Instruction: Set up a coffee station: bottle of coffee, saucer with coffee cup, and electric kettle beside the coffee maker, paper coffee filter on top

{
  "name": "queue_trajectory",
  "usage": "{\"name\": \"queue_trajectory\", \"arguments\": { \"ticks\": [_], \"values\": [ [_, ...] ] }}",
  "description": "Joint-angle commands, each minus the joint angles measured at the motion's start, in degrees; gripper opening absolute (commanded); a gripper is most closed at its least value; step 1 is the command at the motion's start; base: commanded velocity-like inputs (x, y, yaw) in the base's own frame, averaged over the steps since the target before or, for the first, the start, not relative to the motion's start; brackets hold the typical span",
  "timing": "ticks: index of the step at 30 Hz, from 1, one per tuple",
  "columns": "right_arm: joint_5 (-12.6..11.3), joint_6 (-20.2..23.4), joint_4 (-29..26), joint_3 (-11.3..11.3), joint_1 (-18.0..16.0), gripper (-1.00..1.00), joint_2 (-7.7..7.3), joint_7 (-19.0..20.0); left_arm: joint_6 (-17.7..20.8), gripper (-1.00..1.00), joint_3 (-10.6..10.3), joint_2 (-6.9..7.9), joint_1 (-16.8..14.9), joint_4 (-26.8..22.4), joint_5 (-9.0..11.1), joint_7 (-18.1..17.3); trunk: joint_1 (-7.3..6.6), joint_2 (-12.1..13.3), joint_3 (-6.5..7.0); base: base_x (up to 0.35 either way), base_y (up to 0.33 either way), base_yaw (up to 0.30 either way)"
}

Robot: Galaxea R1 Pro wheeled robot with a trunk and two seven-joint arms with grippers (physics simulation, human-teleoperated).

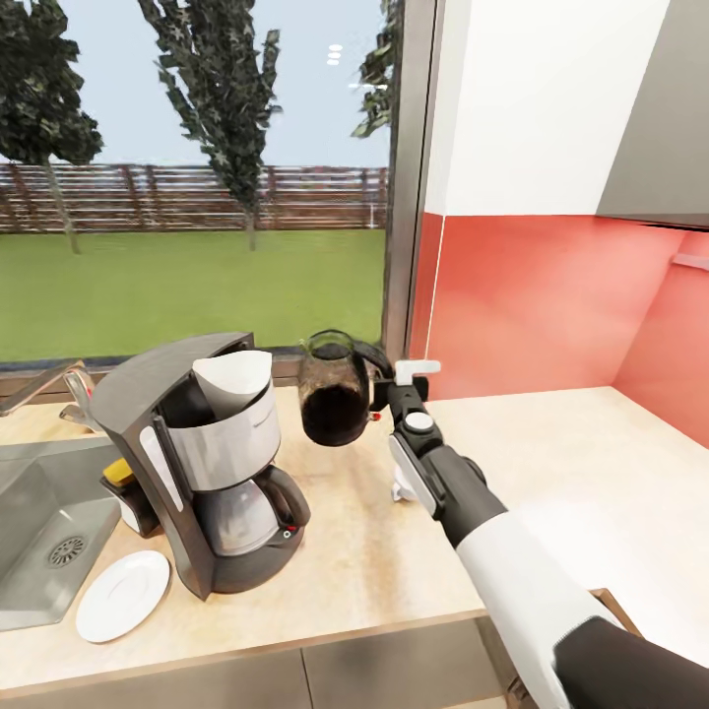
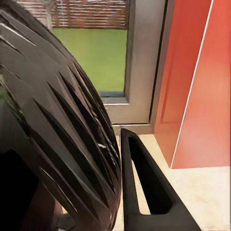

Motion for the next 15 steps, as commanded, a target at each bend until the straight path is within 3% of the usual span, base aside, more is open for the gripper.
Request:
{"name": "queue_trajectory", "arguments": {
  "ticks": [1, 4, 15],
  "values": [
    [-0.37, -1.24, 1.48, 0.23, -0.08, -1.00, -0.03, -0.50, -0.23, 1.00, 0.20, 0.00, -0.05, 0.12, -0.10, 0.09, 0.03, -0.12, -0.11, 0.000, 0.000, 0.000],
    [-0.39, -4.50, 4.97, 0.30, -0.08, -1.00, -0.03, -0.44, -0.23, 1.00, 0.20, 0.00, -0.05, 0.16, -0.10, 0.13, 0.03, -0.12, -0.11, 0.000, 0.000, 0.000],
    [-0.65, -9.79, 13.85, 0.57, -0.08, -1.00, 0.29, -0.15, -0.14, 1.00, 0.20, 0.10, 0.02, 0.17, -0.10, 0.62, 0.03, -0.12, -0.11, 0.000, 0.000, 0.000]
  ]
}}
